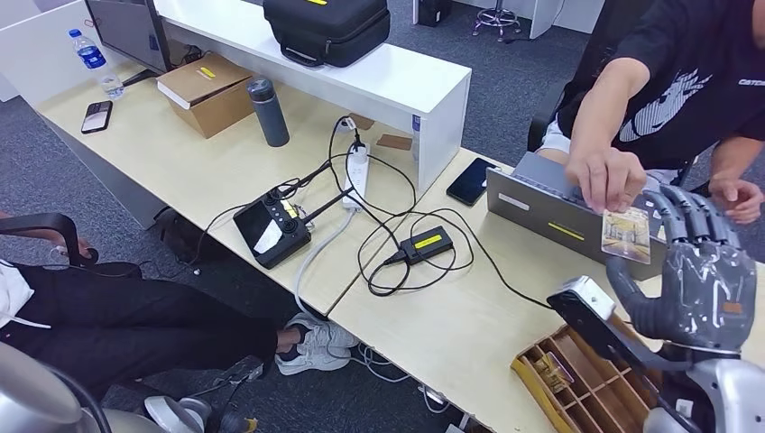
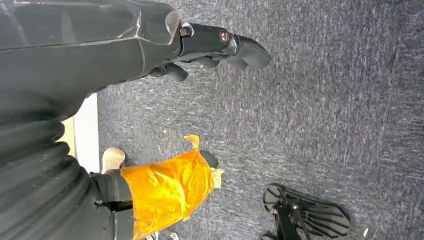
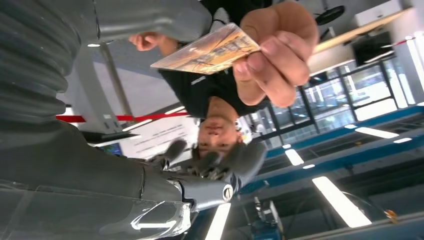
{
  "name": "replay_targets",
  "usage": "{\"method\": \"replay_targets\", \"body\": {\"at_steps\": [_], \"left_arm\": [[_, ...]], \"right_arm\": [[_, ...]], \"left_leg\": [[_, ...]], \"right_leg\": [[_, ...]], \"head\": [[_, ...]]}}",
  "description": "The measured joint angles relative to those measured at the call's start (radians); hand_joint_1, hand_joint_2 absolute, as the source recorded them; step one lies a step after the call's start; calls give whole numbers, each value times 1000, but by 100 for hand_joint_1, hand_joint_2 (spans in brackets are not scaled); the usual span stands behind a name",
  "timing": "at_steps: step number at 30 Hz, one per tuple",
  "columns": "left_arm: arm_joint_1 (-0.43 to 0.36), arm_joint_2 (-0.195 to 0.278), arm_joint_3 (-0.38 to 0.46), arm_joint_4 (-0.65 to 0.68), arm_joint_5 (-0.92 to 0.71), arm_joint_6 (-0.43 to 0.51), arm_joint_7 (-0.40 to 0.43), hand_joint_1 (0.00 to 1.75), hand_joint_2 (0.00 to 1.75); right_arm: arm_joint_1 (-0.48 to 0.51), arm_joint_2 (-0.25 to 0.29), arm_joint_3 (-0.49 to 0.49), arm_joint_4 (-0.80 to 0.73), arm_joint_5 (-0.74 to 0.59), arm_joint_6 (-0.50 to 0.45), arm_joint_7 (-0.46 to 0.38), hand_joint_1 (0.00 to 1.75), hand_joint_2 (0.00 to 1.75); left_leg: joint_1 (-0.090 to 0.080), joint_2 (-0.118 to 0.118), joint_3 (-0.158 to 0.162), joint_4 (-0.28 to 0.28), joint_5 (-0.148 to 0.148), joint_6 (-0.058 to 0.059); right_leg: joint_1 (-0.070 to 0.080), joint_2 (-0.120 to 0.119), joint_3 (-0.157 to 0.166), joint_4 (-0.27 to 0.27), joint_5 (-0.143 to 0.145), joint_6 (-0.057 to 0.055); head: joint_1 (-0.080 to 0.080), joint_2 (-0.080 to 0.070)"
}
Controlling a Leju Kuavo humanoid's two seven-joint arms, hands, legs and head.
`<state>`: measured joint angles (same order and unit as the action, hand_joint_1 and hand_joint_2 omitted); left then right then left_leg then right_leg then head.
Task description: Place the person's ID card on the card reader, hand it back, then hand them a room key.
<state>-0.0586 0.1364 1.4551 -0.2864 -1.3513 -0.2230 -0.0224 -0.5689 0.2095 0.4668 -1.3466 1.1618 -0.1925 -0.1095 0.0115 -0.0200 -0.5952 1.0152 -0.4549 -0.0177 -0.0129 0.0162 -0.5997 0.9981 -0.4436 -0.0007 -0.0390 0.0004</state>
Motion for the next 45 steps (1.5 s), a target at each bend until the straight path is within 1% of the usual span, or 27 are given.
{"method": "replay_targets", "body": {"at_steps": [1,3,6,10,18,21,25,29,33,35,38,39,42,45], "left_arm": [[0,1,-1,3,0,1,0,0,175],[0,1,-1,5,1,3,0,0,175],[1,1,-1,5,1,4,0,0,175],[2,1,-1,6,5,5,0,0,175],[2,1,-1,8,8,6,0,0,175],[4,0,-1,8,14,7,0,0,175],[6,0,-1,8,21,10,2,0,175],[9,0,-1,9,25,13,4,0,175],[12,-1,-1,9,29,15,10,0,175],[15,-1,-1,9,30,15,11,0,175],[16,-3,-1,9,32,17,12,0,175],[17,-3,-1,9,32,18,12,0,175],[18,-5,0,9,32,20,15,0,175],[17,-5,1,9,32,23,17,0,175]], "right_arm": [[-6,2,14,9,-13,-13,-20,168,175],[3,3,33,3,-44,-35,-65,166,175],[30,3,53,-26,-75,-49,-113,168,175],[63,1,82,-71,-104,-60,-158,168,175],[100,-12,121,-119,-118,-70,-190,174,175],[121,-25,135,-132,-114,-87,-204,174,175],[144,-53,135,-136,-121,-125,-197,174,175],[159,-76,107,-132,-136,-141,-196,175,175],[170,-94,53,-119,-147,-145,-189,172,175],[174,-101,18,-107,-148,-149,-180,170,175],[176,-107,-43,-78,-133,-152,-161,161,175],[176,-108,-67,-63,-126,-152,-157,161,175],[175,-111,-140,-15,-109,-148,-147,173,175],[173,-114,-205,37,-86,-147,-130,175,175]], "left_leg": [[0,0,0,0,0,0],[0,0,0,0,-1,-1],[0,0,0,0,-1,-1],[0,1,0,0,-1,-1],[0,1,0,0,-1,-1],[0,1,0,0,-1,-1],[0,1,0,0,-1,-1],[0,1,0,0,-1,-1],[0,0,0,0,-1,-1],[0,1,0,0,-1,-1],[0,0,0,0,-1,-1],[0,0,0,0,-1,-1],[0,0,0,0,-1,-1],[0,0,0,0,-1,-1]], "right_leg": [[0,0,0,0,0,0],[0,0,0,0,0,0],[0,0,-1,0,-1,-1],[0,0,-1,0,-1,-1],[0,0,-1,0,-1,-1],[0,0,-1,0,-1,-1],[0,0,-1,0,-1,-1],[0,0,-1,0,-1,-1],[0,0,-1,0,-1,-1],[0,0,-1,0,-1,-1],[0,0,-1,0,-1,-1],[0,0,-1,0,-1,-1],[0,-1,-1,0,-1,-1],[0,-1,-1,0,-1,-1]], "head": [[0,0],[0,0],[0,0],[0,0],[0,0],[0,0],[0,0],[0,0],[0,0],[0,0],[0,0],[0,0],[0,0],[0,0]]}}
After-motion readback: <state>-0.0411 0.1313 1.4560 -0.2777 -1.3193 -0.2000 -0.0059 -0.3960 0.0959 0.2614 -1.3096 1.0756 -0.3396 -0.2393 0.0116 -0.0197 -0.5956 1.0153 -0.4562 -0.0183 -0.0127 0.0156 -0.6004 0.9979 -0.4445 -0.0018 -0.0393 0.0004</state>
